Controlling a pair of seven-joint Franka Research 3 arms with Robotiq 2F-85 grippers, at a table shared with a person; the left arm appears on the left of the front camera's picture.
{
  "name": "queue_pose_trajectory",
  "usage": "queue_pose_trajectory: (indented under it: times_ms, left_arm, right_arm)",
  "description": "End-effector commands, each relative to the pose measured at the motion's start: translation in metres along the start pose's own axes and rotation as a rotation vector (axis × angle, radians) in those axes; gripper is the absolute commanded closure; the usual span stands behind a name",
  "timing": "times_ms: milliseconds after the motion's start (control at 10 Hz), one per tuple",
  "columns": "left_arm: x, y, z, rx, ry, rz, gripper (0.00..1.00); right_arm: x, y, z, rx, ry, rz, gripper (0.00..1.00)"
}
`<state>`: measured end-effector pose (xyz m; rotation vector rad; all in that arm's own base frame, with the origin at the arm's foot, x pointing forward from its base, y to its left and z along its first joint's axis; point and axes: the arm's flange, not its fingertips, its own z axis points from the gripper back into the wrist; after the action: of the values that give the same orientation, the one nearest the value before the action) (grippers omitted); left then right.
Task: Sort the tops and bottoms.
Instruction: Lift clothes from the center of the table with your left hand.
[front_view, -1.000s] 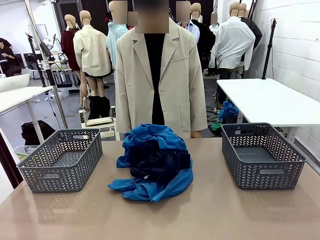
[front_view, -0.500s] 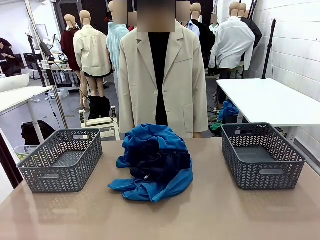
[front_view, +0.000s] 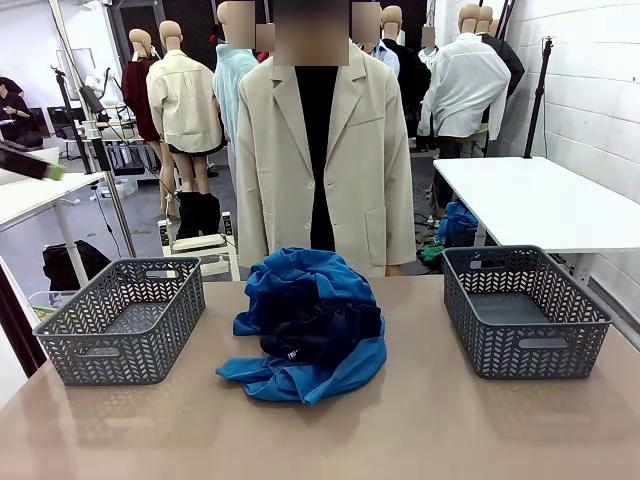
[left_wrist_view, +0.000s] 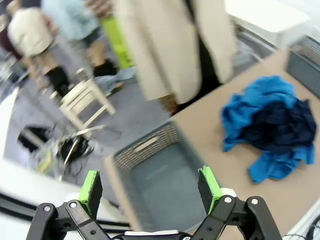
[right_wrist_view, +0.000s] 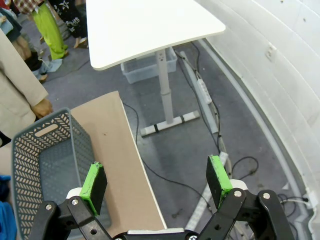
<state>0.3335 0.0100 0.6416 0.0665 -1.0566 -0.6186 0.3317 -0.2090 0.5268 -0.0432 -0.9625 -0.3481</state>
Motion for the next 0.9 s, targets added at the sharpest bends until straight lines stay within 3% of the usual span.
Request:
queue_pose_trajectory:
  times_ms: [0, 100, 200, 300, 600, 800]
  left_arm:
    - [0.03, -0.029, -0.03, -0.162, -0.04, -0.176, 0.0]
    - [0.045, -0.051, -0.054, -0.233, -0.024, -0.186, 0.0]
    - [0.049, -0.06, -0.074, -0.22, 0.034, -0.139, 0.0]
    - [0.038, -0.065, -0.03, -0.168, -0.019, -0.153, 0.0]
    - [0.038, -0.065, -0.03, -0.168, -0.019, -0.153, 0.0]
    - [0.06, -0.071, -0.059, -0.233, -0.043, -0.156, 0.0]
  right_arm:
    - [-0.002, 0.0, 0.0, 0.0, 0.01, -0.011, 0.0]
    - [-0.002, 0.0, 0.0, 0.0, 0.01, -0.011, 0.0]
    - [-0.002, 0.0, 0.0, 0.0, 0.01, -0.011, 0.0]
    - [-0.002, 0.0, 0.0, 0.0, 0.01, -0.011, 0.0]
    - [-0.002, 0.0, 0.0, 0.0, 0.01, -0.011, 0.0]
    - [-0.002, 0.0, 0.0, 0.0, 0.01, -0.011, 0.0]
